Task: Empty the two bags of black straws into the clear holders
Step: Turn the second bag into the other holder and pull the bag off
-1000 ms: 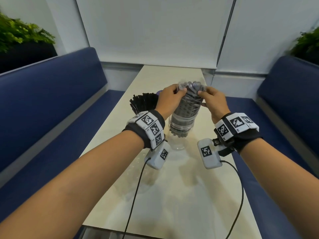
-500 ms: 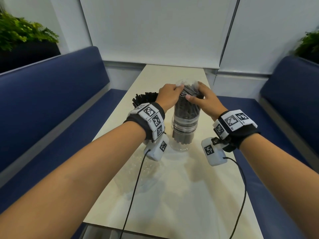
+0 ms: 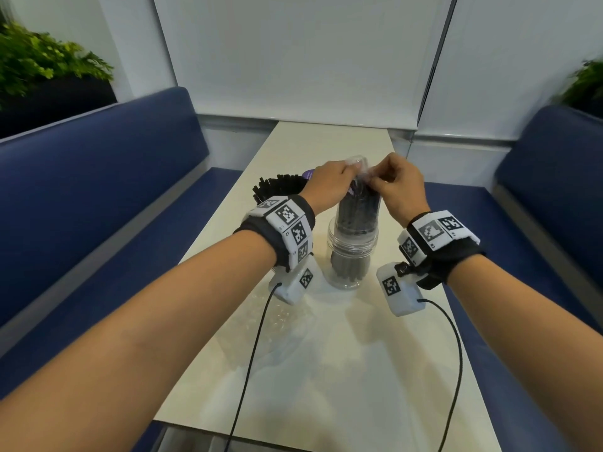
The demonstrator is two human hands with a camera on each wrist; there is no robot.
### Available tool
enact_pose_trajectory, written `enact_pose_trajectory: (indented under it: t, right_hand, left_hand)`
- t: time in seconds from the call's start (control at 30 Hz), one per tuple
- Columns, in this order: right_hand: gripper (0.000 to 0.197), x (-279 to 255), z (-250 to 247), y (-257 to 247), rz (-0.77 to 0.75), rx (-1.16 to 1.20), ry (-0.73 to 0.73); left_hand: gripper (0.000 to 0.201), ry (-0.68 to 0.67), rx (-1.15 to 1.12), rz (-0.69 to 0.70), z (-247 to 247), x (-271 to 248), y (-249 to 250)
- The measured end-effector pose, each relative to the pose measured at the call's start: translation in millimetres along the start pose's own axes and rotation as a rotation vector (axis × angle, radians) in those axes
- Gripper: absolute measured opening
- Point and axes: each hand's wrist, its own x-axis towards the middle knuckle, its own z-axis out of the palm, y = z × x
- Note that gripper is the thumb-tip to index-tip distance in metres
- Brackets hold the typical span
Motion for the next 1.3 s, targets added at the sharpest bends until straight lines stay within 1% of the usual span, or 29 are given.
enact_pose_trajectory:
  t: [0.03, 0.07, 0.1, 0.13, 0.17, 0.2, 0.23, 0.27, 0.3, 0.33, 0.4, 0.47, 0.53, 0.6, 0.63, 0.7, 0.73, 0.77, 0.83, 0.9, 1.0, 1.07, 1.1, 1.13, 1.2, 1.23, 1.27, 1.3]
  right_hand:
    - [0.017, -2, 2, 0, 0.004, 0.053, -0.031]
    - [0.031, -3, 3, -1, 0.041, 0.09, -0.07]
    - [0.049, -3, 4, 0, 0.1, 0.132, -0.122]
    - [0.065, -2, 5, -1, 0.184, 0.152, -0.169]
    - [0.075, 0, 5, 2, 0.241, 0.168, -0.216]
    - [0.081, 0, 4, 0, 0.275, 0.163, -0.25]
    - [0.082, 1, 3, 1, 0.254, 0.121, -0.277]
    - [0.077, 0, 1, -2, 0.205, 0.056, -0.305]
    - [0.066, 1, 0, -1, 0.137, -0.015, -0.328]
    - [0.052, 0, -1, -4, 0.1, -0.083, -0.323]
    - [0.03, 3, -2, -4, 0.078, -0.18, -0.265]
    - [0.023, 8, -3, -3, 0.067, -0.234, -0.162]
    - [0.02, 8, -3, -5, 0.06, -0.238, -0.091]
    - [0.022, 6, -1, -6, 0.042, -0.208, -0.075]
    - [0.026, 4, 0, -6, 0.019, -0.188, -0.086]
    - [0.047, -1, 2, -10, -0.022, -0.163, -0.158]
    - [0.057, -2, 3, -9, -0.007, -0.166, -0.204]
    - [0.058, -3, 2, -7, 0.027, -0.166, -0.248]
    - [0.04, -3, 0, -8, 0.093, -0.186, -0.291]
    - [0.025, 0, -3, -12, 0.055, -0.253, -0.243]
    - [0.023, 2, -3, -21, -0.067, -0.386, -0.145]
    - [0.024, 2, -2, -23, -0.092, -0.379, -0.117]
    - [0.026, 0, -2, -23, -0.094, -0.354, -0.119]
    - [0.036, -2, 0, -20, -0.087, -0.345, -0.123]
    - [0.076, -9, 6, -13, -0.019, -0.408, -0.191]
    - [0.088, -11, 9, -8, 0.04, -0.413, -0.252]
    - [0.085, -13, 10, -2, 0.084, -0.39, -0.312]
    - [0.07, -15, 10, 0, 0.111, -0.353, -0.361]
  left_hand:
    - [0.044, 0.019, -0.031, -0.013, 0, 0, 0]
    - [0.044, 0.032, -0.058, -0.025, 0, -1, 1]
    - [0.044, 0.038, -0.078, -0.037, -1, -2, 2]
    - [0.044, 0.041, -0.1, -0.045, -1, -2, 3]
    - [0.044, 0.043, -0.115, -0.04, -1, -2, 5]
    - [0.044, 0.047, -0.125, -0.034, -2, -1, 7]
    - [0.043, 0.055, -0.142, -0.036, -3, -1, 8]
    - [0.042, 0.066, -0.17, -0.047, -3, 0, 9]
    - [0.04, 0.074, -0.204, -0.061, -4, 1, 10]
    - [0.039, 0.082, -0.238, -0.072, -4, 2, 10]
    - [0.04, 0.089, -0.301, -0.085, -4, 2, 11]
    - [0.047, 0.096, -0.353, -0.078, -2, 4, 6]
    - [0.044, 0.099, -0.36, -0.059, 1, 5, 2]
    - [0.036, 0.112, -0.38, -0.041, -3, 4, 4]
    - [0.033, 0.117, -0.419, -0.034, -6, 2, 6]
    - [0.03, 0.114, -0.5, -0.04, -11, 3, 8]
    - [0.03, 0.111, -0.521, -0.038, -12, 3, 8]
    - [0.03, 0.107, -0.53, -0.027, -12, 3, 9]
    - [0.028, 0.118, -0.513, 0.001, -9, 1, 10]
    - [0.025, 0.172, -0.485, 0.005, -6, 0, 8]
    - [0.021, 0.221, -0.53, 0.012, -6, 4, 6]
    - [0.021, 0.219, -0.563, 0.034, -10, 2, 10]
    - [0.021, 0.218, -0.562, 0.041, -12, 2, 10]
    - [0.022, 0.226, -0.548, 0.038, -13, 1, 10]
    - [0.025, 0.238, -0.512, 0.018, -15, -1, 8]
    - [0.026, 0.242, -0.506, 0.01, -15, -1, 6]
    - [0.028, 0.237, -0.5, 0.011, -16, -2, 6]
    - [0.029, 0.23, -0.489, 0.02, -15, -1, 6]
